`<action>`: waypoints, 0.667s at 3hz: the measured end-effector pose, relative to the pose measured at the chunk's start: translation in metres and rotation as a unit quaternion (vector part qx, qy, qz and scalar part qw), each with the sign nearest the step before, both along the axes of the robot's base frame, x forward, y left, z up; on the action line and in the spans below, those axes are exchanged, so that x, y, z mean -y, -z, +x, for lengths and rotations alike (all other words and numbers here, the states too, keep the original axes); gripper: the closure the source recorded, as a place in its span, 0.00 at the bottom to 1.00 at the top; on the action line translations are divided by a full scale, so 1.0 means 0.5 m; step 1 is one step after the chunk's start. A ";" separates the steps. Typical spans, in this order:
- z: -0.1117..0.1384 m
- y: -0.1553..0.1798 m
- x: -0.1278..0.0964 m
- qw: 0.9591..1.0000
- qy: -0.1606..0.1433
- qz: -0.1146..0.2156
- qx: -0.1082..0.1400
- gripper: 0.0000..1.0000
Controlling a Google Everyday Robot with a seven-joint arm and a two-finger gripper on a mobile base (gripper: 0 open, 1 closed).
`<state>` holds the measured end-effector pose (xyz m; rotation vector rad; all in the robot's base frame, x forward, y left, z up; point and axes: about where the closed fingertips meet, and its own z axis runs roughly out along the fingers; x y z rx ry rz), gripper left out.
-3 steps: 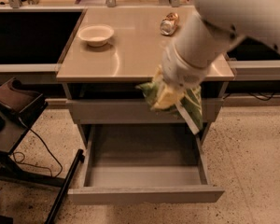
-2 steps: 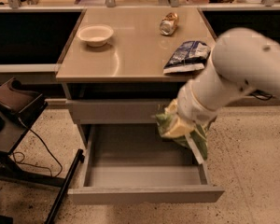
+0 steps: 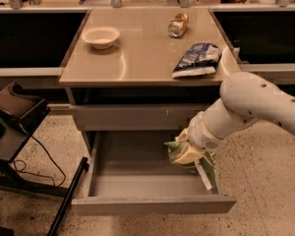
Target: Place green jalapeno chip bag into middle drawer
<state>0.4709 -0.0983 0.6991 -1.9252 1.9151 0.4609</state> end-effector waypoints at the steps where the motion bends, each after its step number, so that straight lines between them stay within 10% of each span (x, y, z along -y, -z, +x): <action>1: 0.006 0.036 -0.001 1.000 0.001 0.015 0.001 1.00; 2: 0.035 0.102 0.000 0.999 -0.002 0.040 0.012 1.00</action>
Offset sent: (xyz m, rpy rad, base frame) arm 0.0507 -0.0010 -0.1466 0.1986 -0.0313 0.0201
